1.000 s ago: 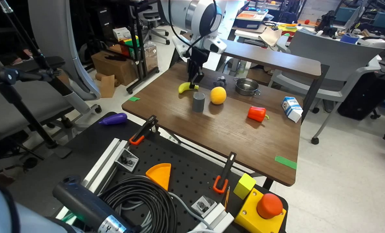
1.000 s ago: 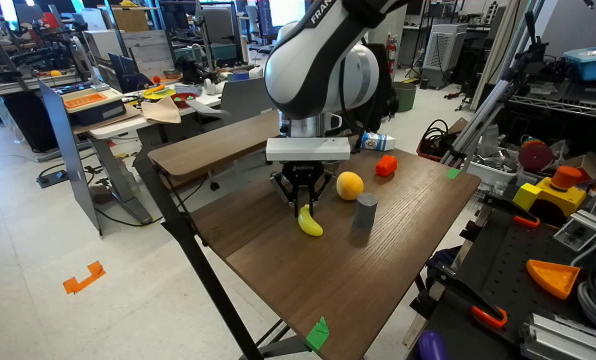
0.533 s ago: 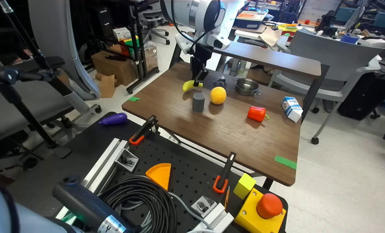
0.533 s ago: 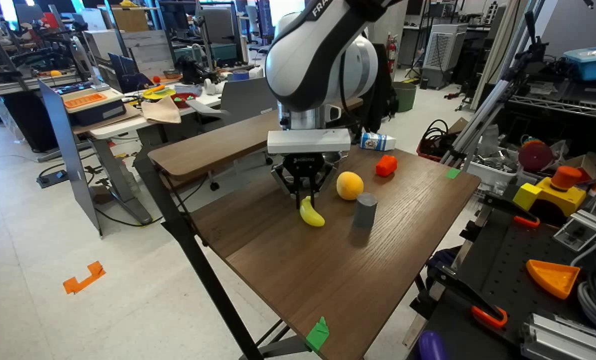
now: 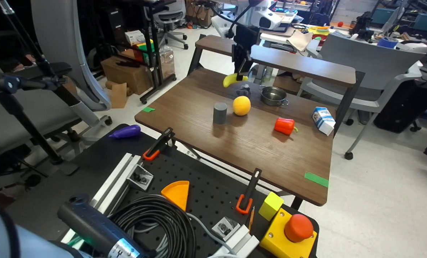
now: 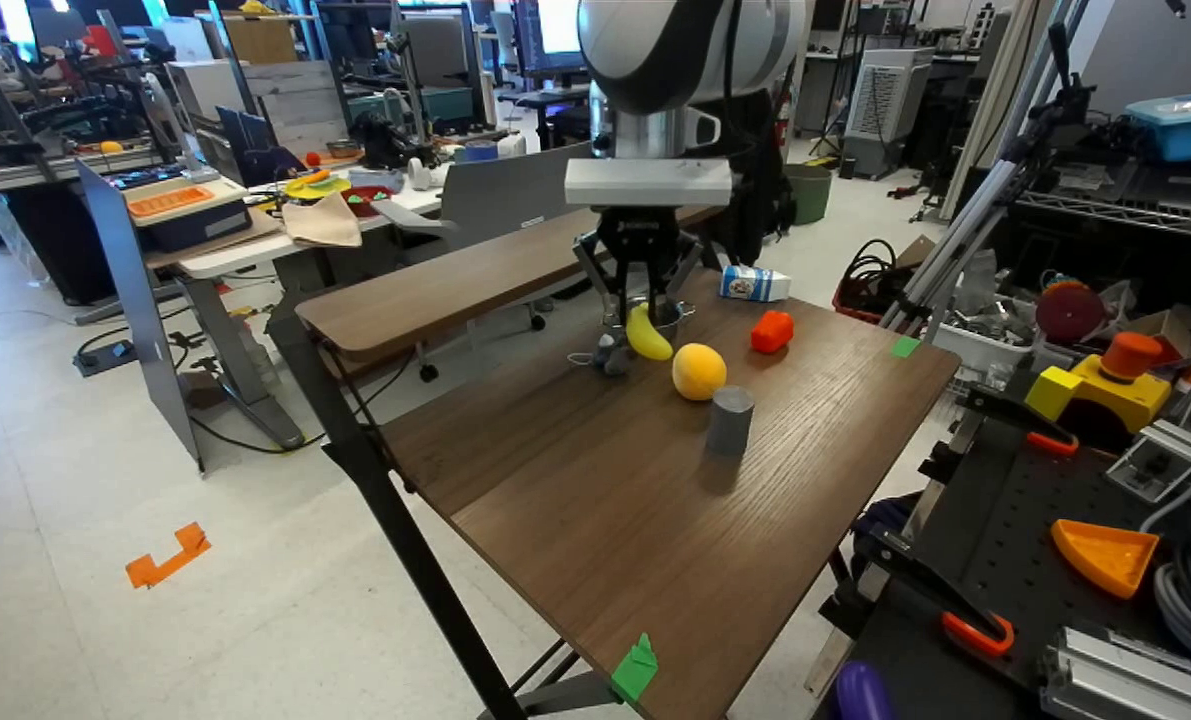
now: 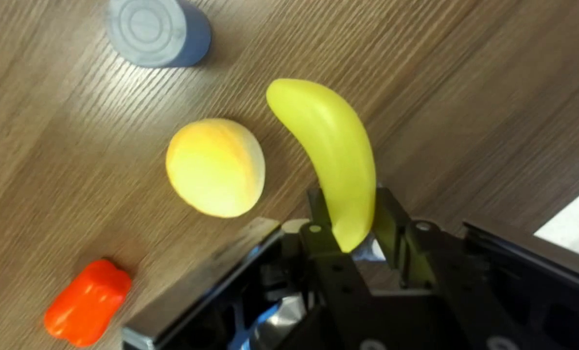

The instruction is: Move the banana to the right

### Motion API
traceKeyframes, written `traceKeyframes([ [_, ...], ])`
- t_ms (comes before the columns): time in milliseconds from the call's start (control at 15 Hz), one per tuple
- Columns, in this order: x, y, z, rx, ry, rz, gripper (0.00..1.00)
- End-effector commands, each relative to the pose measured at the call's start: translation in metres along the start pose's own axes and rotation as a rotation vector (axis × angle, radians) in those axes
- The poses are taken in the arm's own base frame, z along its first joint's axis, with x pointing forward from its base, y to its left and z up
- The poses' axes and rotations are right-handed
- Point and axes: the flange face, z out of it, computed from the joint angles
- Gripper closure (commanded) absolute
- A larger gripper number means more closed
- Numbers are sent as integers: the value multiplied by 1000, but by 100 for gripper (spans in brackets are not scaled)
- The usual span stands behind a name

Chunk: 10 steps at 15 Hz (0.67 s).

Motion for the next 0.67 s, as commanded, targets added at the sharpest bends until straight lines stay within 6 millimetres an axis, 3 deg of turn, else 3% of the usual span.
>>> traceKeyframes([
  [0,31,39,-16,-24,11,125,93],
  [400,94,108,16,-80,-35,319,93],
  [600,114,125,41,-96,-69,353,93],
])
